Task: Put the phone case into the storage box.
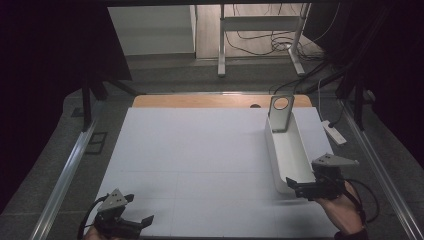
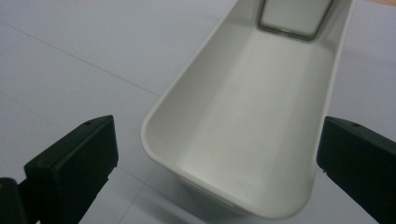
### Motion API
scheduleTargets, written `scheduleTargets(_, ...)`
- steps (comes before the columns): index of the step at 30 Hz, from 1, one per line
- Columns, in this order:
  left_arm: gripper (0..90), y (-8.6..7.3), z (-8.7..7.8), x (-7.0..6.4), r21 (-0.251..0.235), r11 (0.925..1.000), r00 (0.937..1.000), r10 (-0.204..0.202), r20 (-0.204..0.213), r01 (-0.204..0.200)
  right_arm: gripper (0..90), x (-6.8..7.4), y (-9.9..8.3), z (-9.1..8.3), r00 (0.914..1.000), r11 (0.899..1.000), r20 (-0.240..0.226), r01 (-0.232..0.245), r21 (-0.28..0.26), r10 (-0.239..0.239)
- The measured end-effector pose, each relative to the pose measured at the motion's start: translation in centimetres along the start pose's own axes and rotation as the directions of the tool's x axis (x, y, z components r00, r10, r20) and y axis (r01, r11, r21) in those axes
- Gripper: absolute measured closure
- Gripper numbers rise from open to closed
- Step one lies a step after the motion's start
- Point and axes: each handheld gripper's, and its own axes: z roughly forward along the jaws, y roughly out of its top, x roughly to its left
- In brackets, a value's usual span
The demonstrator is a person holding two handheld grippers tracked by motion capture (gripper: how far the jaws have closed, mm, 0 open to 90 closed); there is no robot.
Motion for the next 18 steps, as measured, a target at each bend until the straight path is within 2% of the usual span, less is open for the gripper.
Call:
scheduleTargets(5,0.0,0.0,-0.2,0.1,-0.003,1.0000,1.0000,-0.002,-0.001,0.002,0.0,0.0,-0.8,-0.6,0.9998,1.000,0.022,0.000,0.004,0.000)
scheduleTargets(10,0.0,0.0,-0.2,0.1,-0.004,1.0000,1.0000,-0.005,-0.002,0.005,0.0,0.2,-2.1,-1.1,0.9996,1.000,0.021,-0.020,0.004,0.020)
scheduleTargets(18,0.0,0.0,-0.6,0.3,-0.020,0.9996,0.9998,-0.019,-0.001,0.019,0.0,0.8,-3.1,-1.7,0.9994,1.000,0.022,-0.025,-0.007,0.025)
